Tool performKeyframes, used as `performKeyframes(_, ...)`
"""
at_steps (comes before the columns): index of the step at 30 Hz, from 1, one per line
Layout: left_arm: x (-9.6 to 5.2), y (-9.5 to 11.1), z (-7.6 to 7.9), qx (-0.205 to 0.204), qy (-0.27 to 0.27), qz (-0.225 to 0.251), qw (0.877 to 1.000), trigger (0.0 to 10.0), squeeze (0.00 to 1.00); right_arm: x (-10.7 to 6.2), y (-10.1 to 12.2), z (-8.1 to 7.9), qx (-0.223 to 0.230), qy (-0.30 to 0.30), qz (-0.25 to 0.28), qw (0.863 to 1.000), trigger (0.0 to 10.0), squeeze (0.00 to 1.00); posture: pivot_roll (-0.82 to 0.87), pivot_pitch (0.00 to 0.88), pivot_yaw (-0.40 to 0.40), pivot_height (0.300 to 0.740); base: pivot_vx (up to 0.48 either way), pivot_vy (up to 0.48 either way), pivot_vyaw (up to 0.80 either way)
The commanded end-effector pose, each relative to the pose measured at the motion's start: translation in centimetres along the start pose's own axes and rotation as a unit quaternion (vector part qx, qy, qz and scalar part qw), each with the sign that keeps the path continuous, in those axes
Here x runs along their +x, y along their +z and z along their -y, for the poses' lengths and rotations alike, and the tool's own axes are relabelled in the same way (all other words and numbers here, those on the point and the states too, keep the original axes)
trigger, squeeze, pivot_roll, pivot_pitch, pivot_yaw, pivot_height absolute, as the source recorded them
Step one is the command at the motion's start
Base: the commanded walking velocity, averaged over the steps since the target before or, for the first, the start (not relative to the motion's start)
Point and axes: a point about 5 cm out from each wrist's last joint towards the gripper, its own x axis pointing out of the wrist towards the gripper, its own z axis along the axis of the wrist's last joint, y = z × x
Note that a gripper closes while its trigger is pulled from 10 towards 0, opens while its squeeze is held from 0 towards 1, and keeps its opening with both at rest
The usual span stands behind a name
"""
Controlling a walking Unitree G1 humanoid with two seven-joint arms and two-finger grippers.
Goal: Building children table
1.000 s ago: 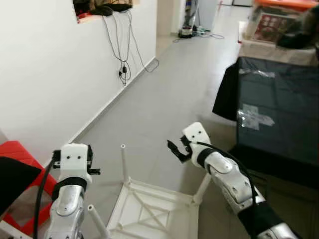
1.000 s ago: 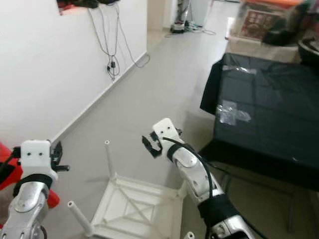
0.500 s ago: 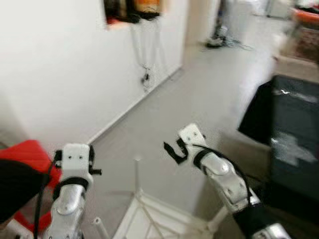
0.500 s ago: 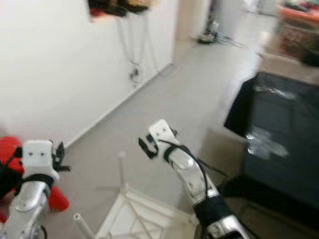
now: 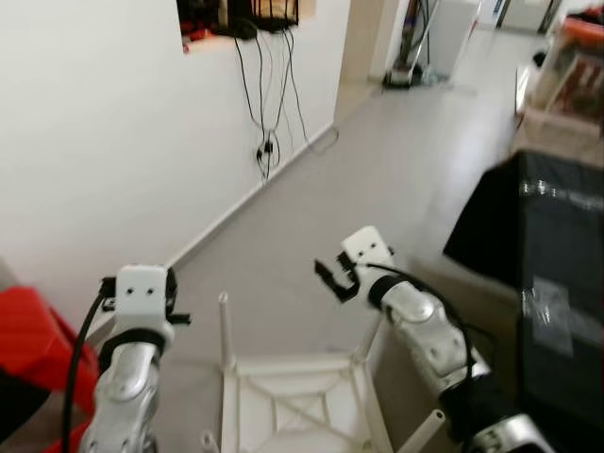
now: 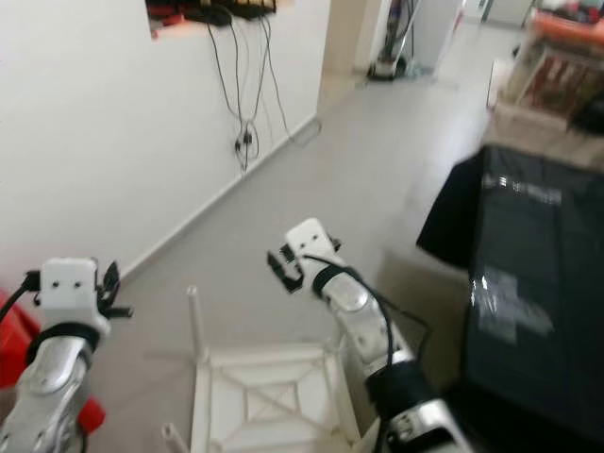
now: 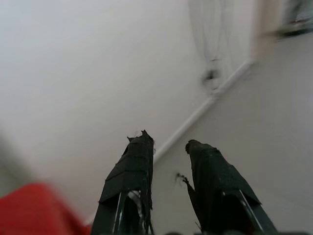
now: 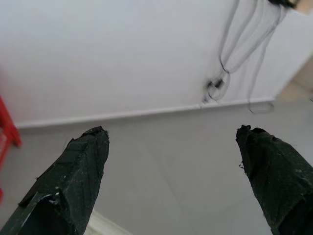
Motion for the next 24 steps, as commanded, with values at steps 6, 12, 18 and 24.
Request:
performKeyframes(6,0.06,0.11,0.32,0.0,-0.008,0.004,1.0,10.0,0.0,-0.47,-0.68,1.15,-0.007,-0.017,-0.013,1.0,10.0,0.0,0.06,0.0,-0.084,0.74,0.295,0.0,0.0)
performKeyframes(12,0.13,0.13,0.18,0.002,-0.006,0.005,1.0,10.0,0.0,-0.41,-0.78,1.23,-0.007,-0.019,-0.013,1.0,10.0,0.0,0.06,0.0,-0.084,0.74,0.295,0.0,0.0)
performKeyframes(18,0.2,0.14,0.08,0.003,-0.005,0.005,1.0,10.0,0.0,-0.34,-0.82,1.23,-0.005,-0.023,-0.015,1.0,10.0,0.0,0.06,0.0,-0.083,0.74,0.294,0.0,0.0)
performKeyframes(24,0.22,0.16,0.03,0.003,-0.003,0.005,1.0,10.0,0.0,-0.36,-0.92,1.31,-0.003,-0.028,-0.018,0.999,10.0,0.0,0.06,0.0,-0.083,0.74,0.296,0.0,0.0)
